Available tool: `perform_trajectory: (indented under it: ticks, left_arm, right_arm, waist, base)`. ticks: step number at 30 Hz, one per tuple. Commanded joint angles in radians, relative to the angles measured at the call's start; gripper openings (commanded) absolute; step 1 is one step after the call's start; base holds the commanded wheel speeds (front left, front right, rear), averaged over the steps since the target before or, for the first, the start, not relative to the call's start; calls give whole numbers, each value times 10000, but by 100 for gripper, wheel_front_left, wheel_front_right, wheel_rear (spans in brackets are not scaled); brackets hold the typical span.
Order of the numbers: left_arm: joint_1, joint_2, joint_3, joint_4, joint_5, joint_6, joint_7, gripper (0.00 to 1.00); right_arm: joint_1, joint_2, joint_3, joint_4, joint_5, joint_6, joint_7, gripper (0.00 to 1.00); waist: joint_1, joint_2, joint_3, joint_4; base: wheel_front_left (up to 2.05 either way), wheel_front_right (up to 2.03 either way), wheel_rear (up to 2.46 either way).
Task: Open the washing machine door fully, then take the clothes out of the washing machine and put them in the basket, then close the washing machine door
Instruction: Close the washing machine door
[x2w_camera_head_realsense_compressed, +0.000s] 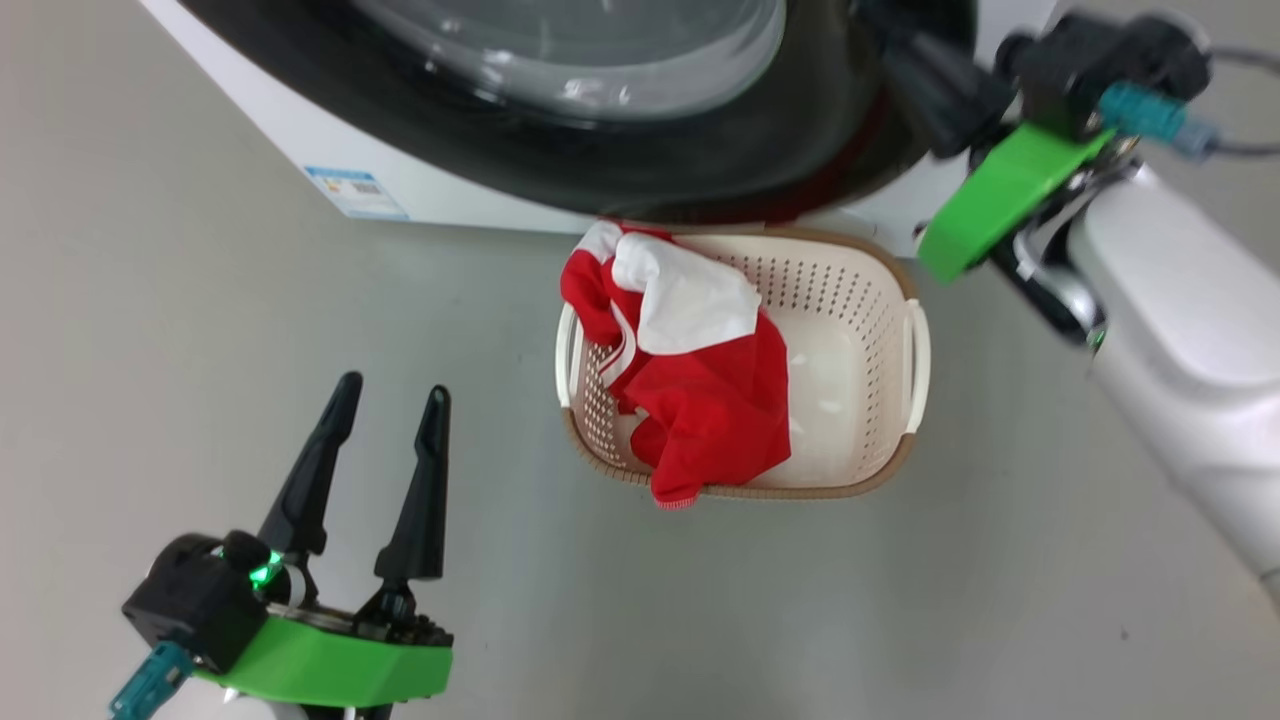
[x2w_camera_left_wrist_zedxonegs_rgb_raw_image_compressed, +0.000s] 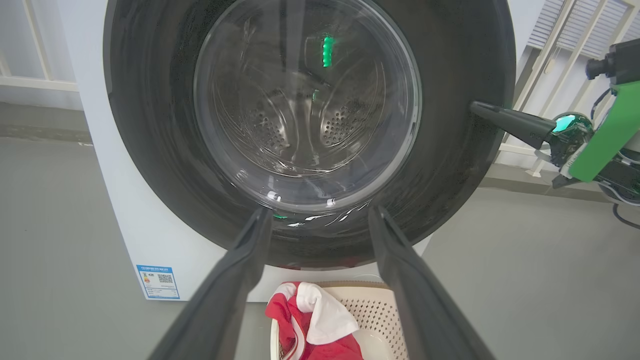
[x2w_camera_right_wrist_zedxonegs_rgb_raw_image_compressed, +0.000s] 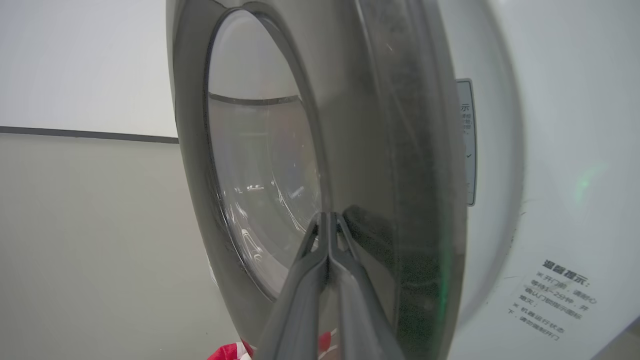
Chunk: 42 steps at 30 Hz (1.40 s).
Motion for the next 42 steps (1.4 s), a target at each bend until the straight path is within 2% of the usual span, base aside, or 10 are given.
perform_trajectory:
  ticks: [1,10,15,26,27,29,30,31,40,42]
  left_arm:
    - [-299,229,265,-274,91,-55,-120,100]
    - [-646,237,-19,-167,97,-55,-120,100]
    - [-807,250,-24,-112,53,-55,-120,100]
    - [-958,354,-61,191,223,-56,-120,100]
    - [-933,367,-40,265,211,-56,-120,100]
    - [-920,383,-3,399,175,-56,-120,100]
    - [-934,386,11,384,130,-56,-120,100]
    - [-923,385,55,368,79,-56,-120,100]
    - [-599,443,342,532,-11,-56,-120,100]
    - [-465,417,409,609,-195,-56,-120,100]
  right_arm:
    - [-293,-14,13,20,66,-13,-63,0]
    - [-1953,-101,163,1155,390,-13,-63,0]
    - [-2568,127,-511,1651,215,-13,-63,0]
    - [-1797,909,-1141,1280,-577,-13,-63,0]
    - [-1624,940,-1188,1146,-586,-13,-63,11]
    - [-1234,996,-1400,818,-591,-13,-63,49]
    - [-1016,1018,-1551,628,-612,-13,-63,92]
    - [-779,1045,-1699,430,-650,-13,-63,100]
    - [1476,1295,-2870,-1097,-1275,-13,-63,100]
    - [2110,1402,-3472,-1587,-1458,-13,-63,100]
  waist:
    - [0,0,277,135]
    - [0,0,854,383]
    - [0,0,1076,389]
    - [0,0,828,-53]
    - [0,0,750,-122]
    - [0,0,588,-270]
    - [0,0,497,-350]
    - [0,0,406,-432]
    - [0,0,-557,-1130]
    - [0,0,-824,-1279]
  base:
    - [0,0,0]
    - [0,0,0]
    - [0,0,0]
    - [0,0,0]
    - [0,0,0]
    - [0,0,0]
    - [0,0,0]
    - [0,0,0]
    - [0,0,0]
    - [0,0,0]
